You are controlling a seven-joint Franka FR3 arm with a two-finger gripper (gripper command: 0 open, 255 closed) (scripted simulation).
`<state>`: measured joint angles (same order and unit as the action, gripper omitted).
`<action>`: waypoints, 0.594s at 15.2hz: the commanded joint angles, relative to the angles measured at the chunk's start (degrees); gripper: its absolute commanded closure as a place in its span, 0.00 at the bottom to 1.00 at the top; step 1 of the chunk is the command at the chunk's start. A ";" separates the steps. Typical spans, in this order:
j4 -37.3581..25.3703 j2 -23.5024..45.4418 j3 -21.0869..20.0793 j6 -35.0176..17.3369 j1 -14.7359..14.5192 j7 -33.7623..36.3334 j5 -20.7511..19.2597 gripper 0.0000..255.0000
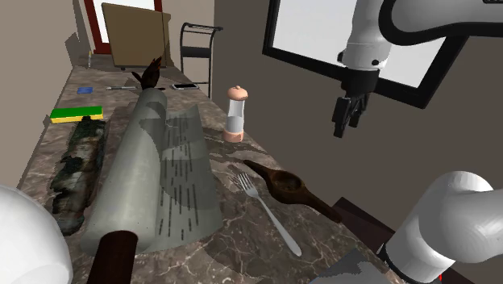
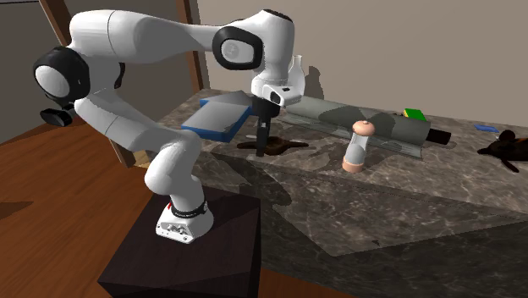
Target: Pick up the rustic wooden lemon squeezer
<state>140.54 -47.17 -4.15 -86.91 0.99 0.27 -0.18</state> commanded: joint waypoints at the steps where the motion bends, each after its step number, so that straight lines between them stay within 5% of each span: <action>1: 0.00 0.00 0.00 0.00 0.00 0.00 0.00 0.00; 9: 3.36 6.08 -5.94 -10.87 -6.13 1.01 7.13 0.00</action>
<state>143.09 -41.74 -9.30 -96.06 -4.32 1.20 6.00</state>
